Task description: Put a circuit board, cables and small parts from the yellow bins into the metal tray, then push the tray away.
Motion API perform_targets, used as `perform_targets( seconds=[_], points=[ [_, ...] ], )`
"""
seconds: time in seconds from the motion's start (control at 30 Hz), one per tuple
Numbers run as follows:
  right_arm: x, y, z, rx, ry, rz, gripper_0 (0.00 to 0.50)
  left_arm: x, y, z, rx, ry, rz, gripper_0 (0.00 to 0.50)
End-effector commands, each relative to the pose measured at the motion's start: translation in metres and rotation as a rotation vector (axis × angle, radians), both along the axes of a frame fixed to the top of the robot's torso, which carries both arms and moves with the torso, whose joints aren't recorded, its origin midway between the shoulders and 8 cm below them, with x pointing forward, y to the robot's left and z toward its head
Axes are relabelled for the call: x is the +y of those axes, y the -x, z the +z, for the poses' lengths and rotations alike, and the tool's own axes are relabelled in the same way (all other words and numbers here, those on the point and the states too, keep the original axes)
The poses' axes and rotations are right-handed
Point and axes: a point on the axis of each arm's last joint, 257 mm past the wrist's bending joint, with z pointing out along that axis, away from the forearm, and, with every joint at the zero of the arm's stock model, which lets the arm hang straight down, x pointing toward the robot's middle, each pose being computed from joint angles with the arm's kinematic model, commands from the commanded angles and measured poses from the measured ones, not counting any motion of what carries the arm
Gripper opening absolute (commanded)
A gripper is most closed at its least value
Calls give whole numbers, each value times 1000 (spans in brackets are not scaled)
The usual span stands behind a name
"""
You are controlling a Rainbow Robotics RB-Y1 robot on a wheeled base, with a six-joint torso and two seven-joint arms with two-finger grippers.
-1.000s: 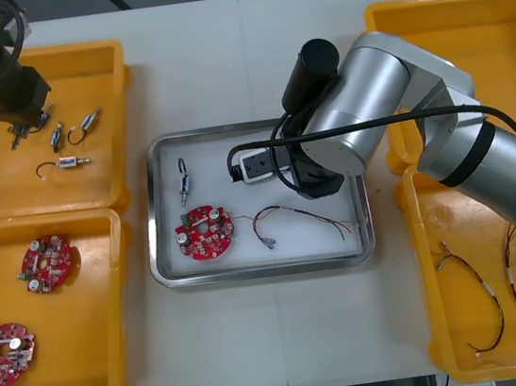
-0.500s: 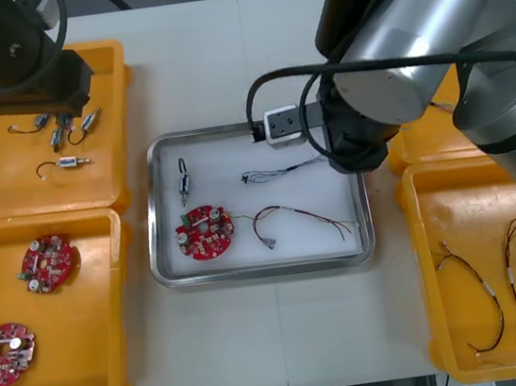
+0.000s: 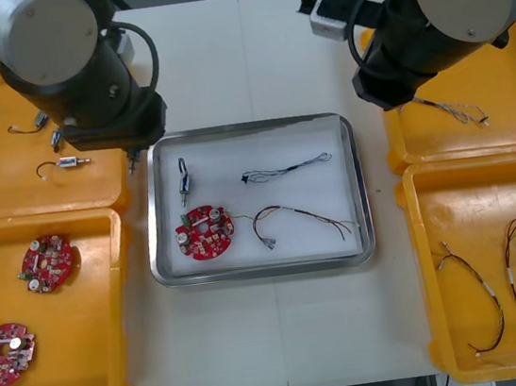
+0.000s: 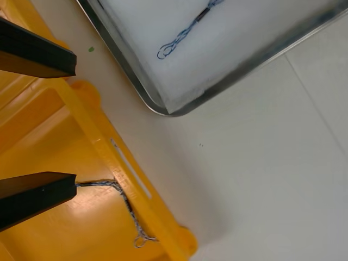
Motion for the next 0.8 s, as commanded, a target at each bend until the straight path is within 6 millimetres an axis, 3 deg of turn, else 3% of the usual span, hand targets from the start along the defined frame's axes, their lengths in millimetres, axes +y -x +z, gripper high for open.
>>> perform_targets(
  seconds=[0.03, 0.37, 0.67, 0.8],
  points=[
    [-55, -4, 17, -46, -105, -211, 500, -47, -3, -6, -37, 33, -15, 0],
    [-151, 7, 4, -27, -241, -522, 500, -83, -24, -51, -60, 45, -41, 0],
    [-217, 26, -10, 13, -393, -693, 500, -97, -42, -80, -85, 67, -48, 0],
    [-237, 36, -17, 18, -425, -747, 500, -100, -48, -92, -92, 69, -48, 0]
  ],
)
